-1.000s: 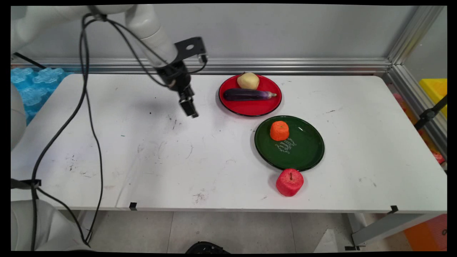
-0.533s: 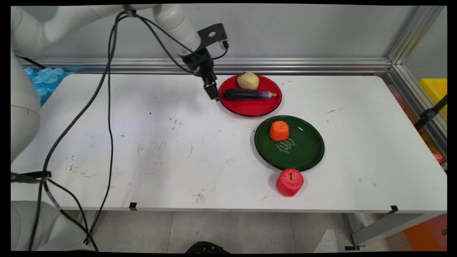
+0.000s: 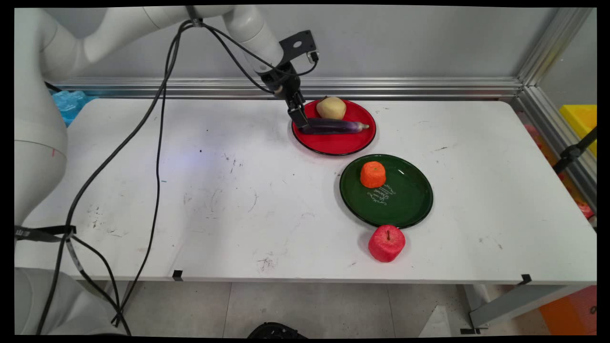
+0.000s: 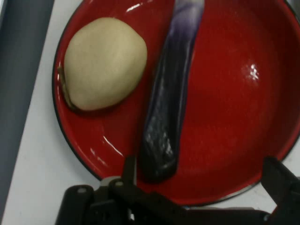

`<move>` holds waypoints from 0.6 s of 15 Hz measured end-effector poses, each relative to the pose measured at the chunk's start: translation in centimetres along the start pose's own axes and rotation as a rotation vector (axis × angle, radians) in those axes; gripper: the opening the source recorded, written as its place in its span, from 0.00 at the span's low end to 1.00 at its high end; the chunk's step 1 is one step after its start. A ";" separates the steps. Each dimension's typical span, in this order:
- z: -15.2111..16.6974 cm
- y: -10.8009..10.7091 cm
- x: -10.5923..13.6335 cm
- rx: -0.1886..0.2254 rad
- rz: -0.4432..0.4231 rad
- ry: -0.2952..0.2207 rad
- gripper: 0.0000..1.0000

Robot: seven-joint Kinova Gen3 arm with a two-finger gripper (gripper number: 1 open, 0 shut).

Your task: Pick up the eggplant from the red plate

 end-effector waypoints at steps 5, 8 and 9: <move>1.9 -1.0 -0.2 -0.013 0.001 0.011 1.00; 2.8 -1.4 -0.4 -0.019 -0.003 0.013 1.00; 3.0 -1.5 -0.5 -0.020 -0.004 0.013 1.00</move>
